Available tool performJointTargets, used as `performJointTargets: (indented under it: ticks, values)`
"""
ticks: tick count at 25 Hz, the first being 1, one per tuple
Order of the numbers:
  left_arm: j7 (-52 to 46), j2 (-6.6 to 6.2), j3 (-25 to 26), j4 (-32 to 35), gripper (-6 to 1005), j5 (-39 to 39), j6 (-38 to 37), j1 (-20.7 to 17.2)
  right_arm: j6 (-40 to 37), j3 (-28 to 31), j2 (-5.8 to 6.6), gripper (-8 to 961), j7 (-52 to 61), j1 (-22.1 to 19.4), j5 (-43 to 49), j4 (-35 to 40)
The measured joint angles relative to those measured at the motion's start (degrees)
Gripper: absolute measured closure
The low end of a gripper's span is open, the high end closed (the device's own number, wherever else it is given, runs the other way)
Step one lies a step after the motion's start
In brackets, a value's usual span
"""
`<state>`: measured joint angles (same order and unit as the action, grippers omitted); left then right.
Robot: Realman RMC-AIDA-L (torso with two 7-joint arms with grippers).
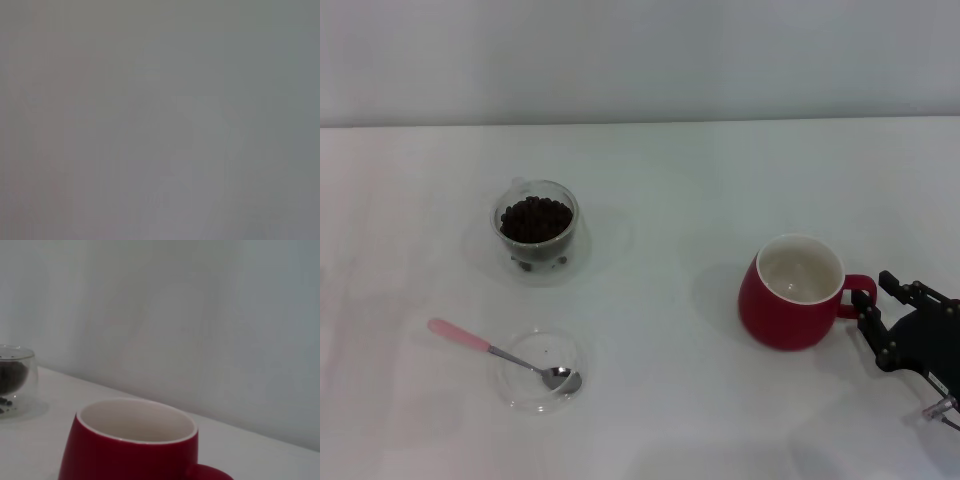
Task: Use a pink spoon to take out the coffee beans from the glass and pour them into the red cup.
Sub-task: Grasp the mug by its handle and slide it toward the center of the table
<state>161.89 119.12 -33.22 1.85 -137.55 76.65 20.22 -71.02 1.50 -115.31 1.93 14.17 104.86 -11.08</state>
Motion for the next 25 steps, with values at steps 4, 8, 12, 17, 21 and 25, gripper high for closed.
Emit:
performJointTargets:
  ticks: [4, 8, 12, 17, 21, 25]
  values:
    - [0.0, -0.02, 0.0, 0.01, 137, 0.0, -0.04, 0.24, 0.33, 0.0, 0.0, 527, 0.0, 0.25, 0.18, 0.0]
    - [0.0, -0.03, 0.09, 0.08, 137, 0.0, -0.06, 0.4, 0.54, -0.24, 0.0, 649, 0.0, 0.79, 0.42, -0.02]
    - [0.0, -0.03, 0.17, 0.09, 137, -0.15, -0.1, 0.51, 0.54, -0.4, 0.0, 758, -0.01, 1.27, 0.47, -0.48]
    - [0.0, -0.1, 0.22, 0.09, 137, -0.24, -0.1, 0.52, 0.14, -0.5, 0.0, 816, 0.0, 2.08, 0.52, -1.45]
    - [0.0, -0.11, 0.28, 0.09, 137, -0.29, -0.1, 0.42, 0.01, -0.54, 0.0, 818, 0.0, 2.85, 0.61, -2.4]
    - [0.0, -0.11, 0.3, 0.09, 137, -0.27, -0.1, 0.24, -0.24, -0.57, -0.06, 814, 0.0, 3.36, 0.7, -3.47]
